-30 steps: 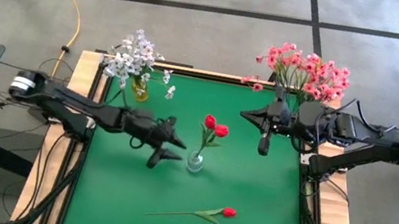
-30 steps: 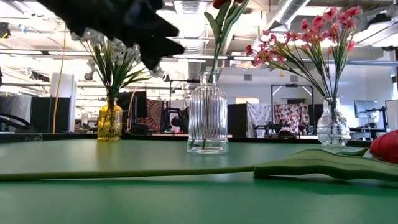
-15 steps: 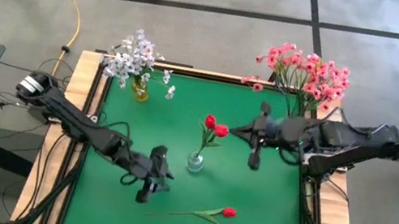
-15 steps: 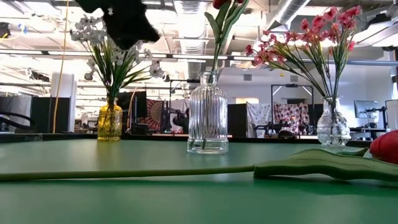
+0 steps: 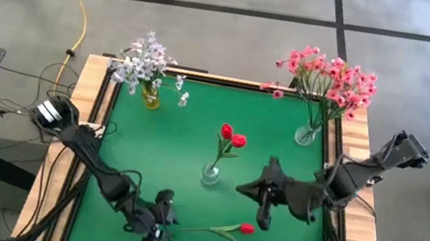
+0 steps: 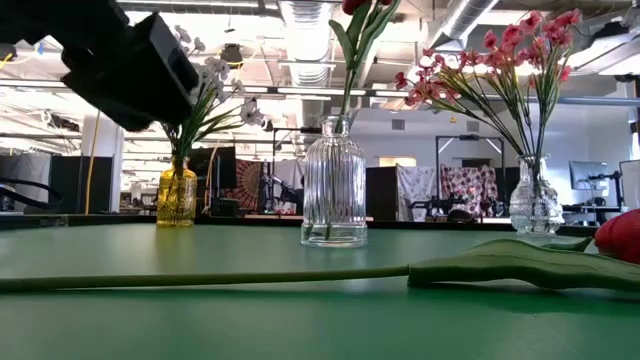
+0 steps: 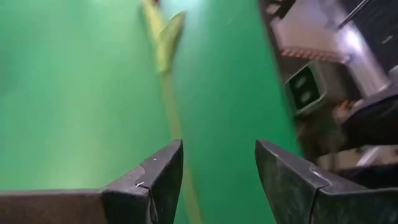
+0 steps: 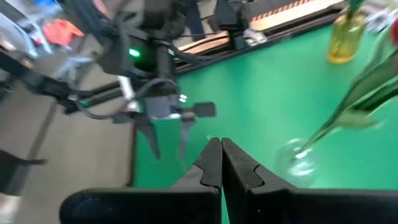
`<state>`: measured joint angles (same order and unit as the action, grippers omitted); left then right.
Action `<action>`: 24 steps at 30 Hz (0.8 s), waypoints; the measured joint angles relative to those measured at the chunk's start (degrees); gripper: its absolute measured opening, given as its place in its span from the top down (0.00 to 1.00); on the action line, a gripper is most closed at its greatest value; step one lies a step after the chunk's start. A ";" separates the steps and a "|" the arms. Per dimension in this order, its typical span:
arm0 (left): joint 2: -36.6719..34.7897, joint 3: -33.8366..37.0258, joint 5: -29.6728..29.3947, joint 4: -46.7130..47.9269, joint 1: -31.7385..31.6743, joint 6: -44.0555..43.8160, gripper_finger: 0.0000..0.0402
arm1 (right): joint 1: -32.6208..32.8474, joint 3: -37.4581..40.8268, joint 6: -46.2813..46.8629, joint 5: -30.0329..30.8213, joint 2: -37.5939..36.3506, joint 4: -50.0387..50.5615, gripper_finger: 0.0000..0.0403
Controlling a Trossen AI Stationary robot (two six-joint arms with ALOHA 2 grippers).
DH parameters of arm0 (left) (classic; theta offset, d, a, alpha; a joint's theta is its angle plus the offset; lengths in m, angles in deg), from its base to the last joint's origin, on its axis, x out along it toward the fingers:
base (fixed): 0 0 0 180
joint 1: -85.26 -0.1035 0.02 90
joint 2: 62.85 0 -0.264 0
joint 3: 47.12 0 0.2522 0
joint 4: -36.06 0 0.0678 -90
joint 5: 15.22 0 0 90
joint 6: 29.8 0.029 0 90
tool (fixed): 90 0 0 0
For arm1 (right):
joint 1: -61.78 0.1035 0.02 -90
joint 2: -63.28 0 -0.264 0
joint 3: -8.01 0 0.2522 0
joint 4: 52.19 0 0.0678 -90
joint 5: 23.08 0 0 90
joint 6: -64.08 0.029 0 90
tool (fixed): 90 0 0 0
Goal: Sort flowers into vase by color
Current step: Put the red flower into the bottom transparent vase
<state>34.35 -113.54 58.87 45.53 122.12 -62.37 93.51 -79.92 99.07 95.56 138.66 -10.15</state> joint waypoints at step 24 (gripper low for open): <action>24.71 -25.24 0.22 9.91 -7.98 1.08 0.53 | 23.02 0.00 13.13 8.11 4.61 2.19 0.93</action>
<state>59.06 -138.79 59.09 55.44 114.14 -61.29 116.53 -79.92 112.21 103.67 143.27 -7.96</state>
